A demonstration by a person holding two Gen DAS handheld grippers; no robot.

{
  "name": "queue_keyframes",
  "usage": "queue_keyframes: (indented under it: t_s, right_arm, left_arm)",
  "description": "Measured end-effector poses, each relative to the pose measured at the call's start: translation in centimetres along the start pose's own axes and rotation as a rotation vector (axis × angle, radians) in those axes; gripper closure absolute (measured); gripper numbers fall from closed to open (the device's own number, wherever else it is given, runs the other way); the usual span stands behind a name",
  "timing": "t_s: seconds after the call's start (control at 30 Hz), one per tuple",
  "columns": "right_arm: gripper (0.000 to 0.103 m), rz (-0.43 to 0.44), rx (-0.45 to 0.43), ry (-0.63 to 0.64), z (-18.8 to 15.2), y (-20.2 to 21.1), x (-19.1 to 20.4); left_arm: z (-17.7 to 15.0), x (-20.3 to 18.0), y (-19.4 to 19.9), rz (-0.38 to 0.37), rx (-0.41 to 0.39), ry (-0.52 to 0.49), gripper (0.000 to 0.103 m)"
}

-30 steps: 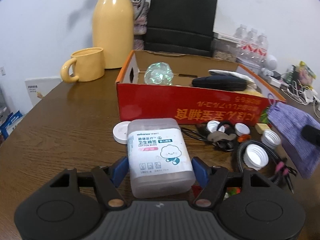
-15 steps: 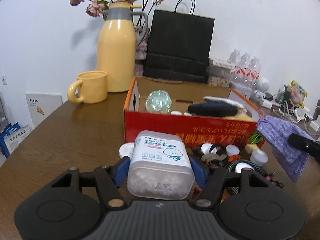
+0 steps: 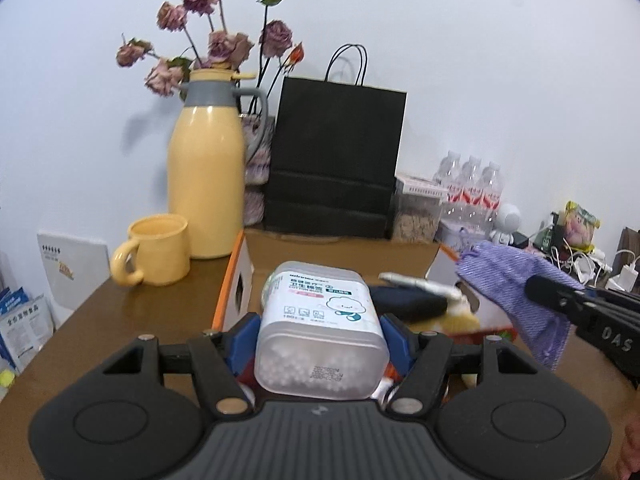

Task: Organize objects
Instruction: 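Lower the purple cloth and tub into the box and open both tools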

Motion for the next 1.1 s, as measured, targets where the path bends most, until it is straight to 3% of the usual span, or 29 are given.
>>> queue_keyframes:
  t_s: [0.53, 0.97, 1.03, 1.1]
  right_arm:
    - [0.091, 0.0, 0.035, 0.054, 0.7, -10.1, -0.9]
    - [0.091, 0.018, 0.103, 0.046, -1.4, -15.9, -2.5]
    - [0.09, 0.019, 0.119, 0.045, -1.8, -16.5, -2.7]
    - [0.082, 0.019, 0.141, 0.049, -2.3, -17.0, -2.9]
  left_arm:
    - [2.9, -0.5, -9.9, 0.027, 0.007, -0.01, 0.039]
    - [2.0, -0.1, -16.2, 0.027, 0.057, -0.027, 0.038]
    - [1.9, -0.1, -16.7, 0.022, 0.065, -0.031, 0.038]
    - [1.6, 0.0, -17.2, 0.02, 0.08, -0.031, 0.038]
Point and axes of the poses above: each gripper's, at about its wrist camera, not at the fingertips, and y roughly against the way its jaws point, x to its left, z to its top, the point moved 9 cm from there along -y, roughly the way its jaws point, and after that the axes turned 9 degrees about -x, right-handed, at the moved point
